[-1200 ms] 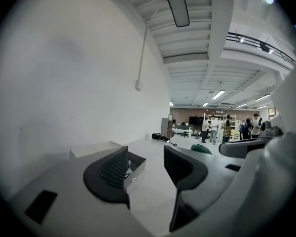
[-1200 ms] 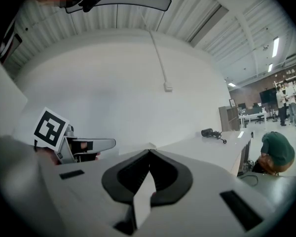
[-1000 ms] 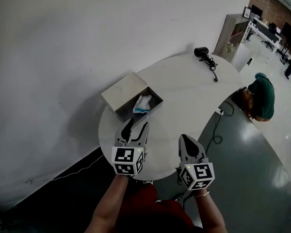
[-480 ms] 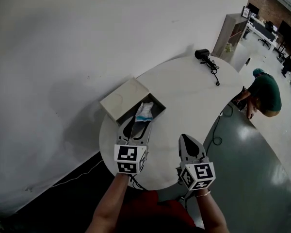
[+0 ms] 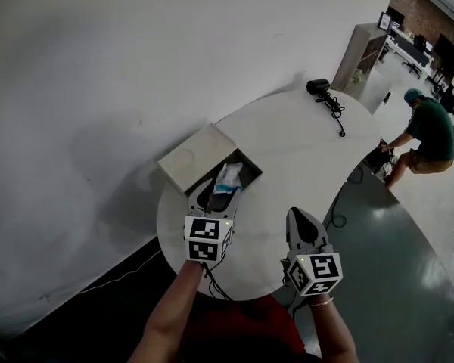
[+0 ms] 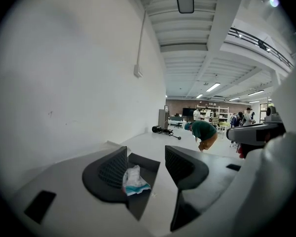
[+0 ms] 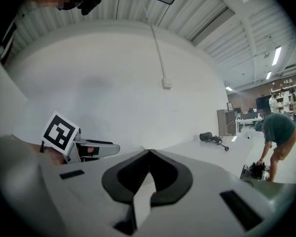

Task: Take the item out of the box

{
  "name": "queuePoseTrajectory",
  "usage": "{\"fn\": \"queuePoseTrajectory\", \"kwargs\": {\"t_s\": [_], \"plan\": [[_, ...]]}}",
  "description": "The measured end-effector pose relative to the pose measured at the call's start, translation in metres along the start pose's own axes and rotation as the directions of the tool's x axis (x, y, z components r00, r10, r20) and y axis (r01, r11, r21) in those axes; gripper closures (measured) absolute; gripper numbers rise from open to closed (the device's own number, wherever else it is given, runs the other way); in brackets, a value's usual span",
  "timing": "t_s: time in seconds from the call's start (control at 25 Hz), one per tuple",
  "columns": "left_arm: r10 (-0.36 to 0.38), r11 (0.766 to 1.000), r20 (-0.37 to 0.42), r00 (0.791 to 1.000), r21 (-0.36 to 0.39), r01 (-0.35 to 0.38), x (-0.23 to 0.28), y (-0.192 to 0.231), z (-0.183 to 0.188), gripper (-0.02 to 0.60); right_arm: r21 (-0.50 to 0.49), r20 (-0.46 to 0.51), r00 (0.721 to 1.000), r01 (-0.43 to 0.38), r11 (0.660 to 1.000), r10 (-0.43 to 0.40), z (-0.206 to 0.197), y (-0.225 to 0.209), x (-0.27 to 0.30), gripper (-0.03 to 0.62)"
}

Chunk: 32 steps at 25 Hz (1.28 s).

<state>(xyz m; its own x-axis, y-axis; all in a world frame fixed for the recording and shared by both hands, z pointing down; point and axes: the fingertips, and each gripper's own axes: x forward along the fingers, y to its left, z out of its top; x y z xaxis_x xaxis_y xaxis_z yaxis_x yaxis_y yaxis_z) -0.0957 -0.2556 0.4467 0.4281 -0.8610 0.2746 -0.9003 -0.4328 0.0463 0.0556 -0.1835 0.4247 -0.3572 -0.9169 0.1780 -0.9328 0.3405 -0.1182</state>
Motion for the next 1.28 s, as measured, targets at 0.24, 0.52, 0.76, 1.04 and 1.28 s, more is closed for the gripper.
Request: {"fn": "queuePoseTrajectory", "kwargs": {"t_s": [0.24,0.52,0.76,1.04,1.28], "plan": [[0.021,0.999,-0.032,0.999,0.025,-0.021,0.016,0.004,-0.006,0.359,0.001,-0.006,1.000,-0.017,1.000,0.017,0.001,-0.005,0.012,0.580],[0.038,0.999,-0.071,0.997,0.011,-0.038,0.044,0.014,-0.010,0.359,0.007,-0.029,0.998,-0.062,0.998,0.062,0.003,-0.019,0.044,0.580],[0.066,0.998,-0.125,0.990,0.016,-0.064,0.069,0.023,-0.020,0.359,0.021,-0.058,0.993,-0.104,0.994,0.105,-0.002,-0.030,0.071,0.580],[0.068,0.996,-0.212,0.975,0.070,-0.054,0.095,0.024,-0.039,0.359,0.041,-0.088,0.986,-0.138,0.990,0.141,-0.012,-0.041,0.098,0.580],[0.062,0.995,-0.282,0.957,0.097,-0.036,0.111,0.025,-0.050,0.359,0.060,-0.113,0.980,-0.161,0.985,0.167,-0.020,-0.048,0.113,0.580]]}}
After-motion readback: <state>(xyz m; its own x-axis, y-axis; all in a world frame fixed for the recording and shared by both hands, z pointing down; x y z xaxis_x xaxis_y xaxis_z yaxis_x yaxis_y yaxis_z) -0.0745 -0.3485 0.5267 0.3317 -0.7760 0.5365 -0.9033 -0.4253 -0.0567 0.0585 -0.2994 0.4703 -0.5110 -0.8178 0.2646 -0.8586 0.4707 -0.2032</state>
